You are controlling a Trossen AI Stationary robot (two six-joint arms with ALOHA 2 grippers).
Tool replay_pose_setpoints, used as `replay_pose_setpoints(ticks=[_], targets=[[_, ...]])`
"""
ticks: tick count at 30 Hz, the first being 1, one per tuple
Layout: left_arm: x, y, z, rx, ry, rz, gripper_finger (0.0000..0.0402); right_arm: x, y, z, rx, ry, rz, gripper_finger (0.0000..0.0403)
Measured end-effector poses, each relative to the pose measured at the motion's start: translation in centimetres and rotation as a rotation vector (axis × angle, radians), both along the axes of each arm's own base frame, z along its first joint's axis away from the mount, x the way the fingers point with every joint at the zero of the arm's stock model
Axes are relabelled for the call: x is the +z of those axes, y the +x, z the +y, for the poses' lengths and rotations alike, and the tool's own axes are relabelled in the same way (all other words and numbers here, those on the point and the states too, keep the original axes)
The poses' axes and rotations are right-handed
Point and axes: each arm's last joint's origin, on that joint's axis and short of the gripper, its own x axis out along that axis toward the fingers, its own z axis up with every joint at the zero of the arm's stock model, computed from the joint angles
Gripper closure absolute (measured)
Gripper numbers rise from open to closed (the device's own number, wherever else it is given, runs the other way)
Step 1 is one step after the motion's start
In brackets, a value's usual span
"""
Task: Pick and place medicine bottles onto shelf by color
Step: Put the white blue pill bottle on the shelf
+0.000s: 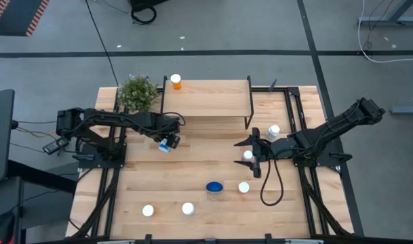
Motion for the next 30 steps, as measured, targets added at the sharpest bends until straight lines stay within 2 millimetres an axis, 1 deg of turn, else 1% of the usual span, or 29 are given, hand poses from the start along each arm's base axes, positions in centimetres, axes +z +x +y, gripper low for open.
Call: replay_pose_setpoints(ticks=[11,20,25,30], targets=[[-0.1,0.1,0.0,-0.004,-0.003,-0.003,0.0062,0.0,0.0,0.0,-0.001,0.003,-0.003,0.0098],[-0.1,0.6,-0.2,0.010,-0.042,-0.057,0.0060,0.0,0.0,0.0,-0.014,0.044,-0.006,0.0098],[-1.2,0.9,-0.1,0.012,-0.052,-0.004,0.0060,0.0,0.0,0.0,-0.013,0.061,-0.004,0.0098],[-2.9,1.4,0.1,-0.009,-0.061,0.064,0.0060,0.0,0.0,0.0,-0.013,0.061,-0.001,0.0098]])
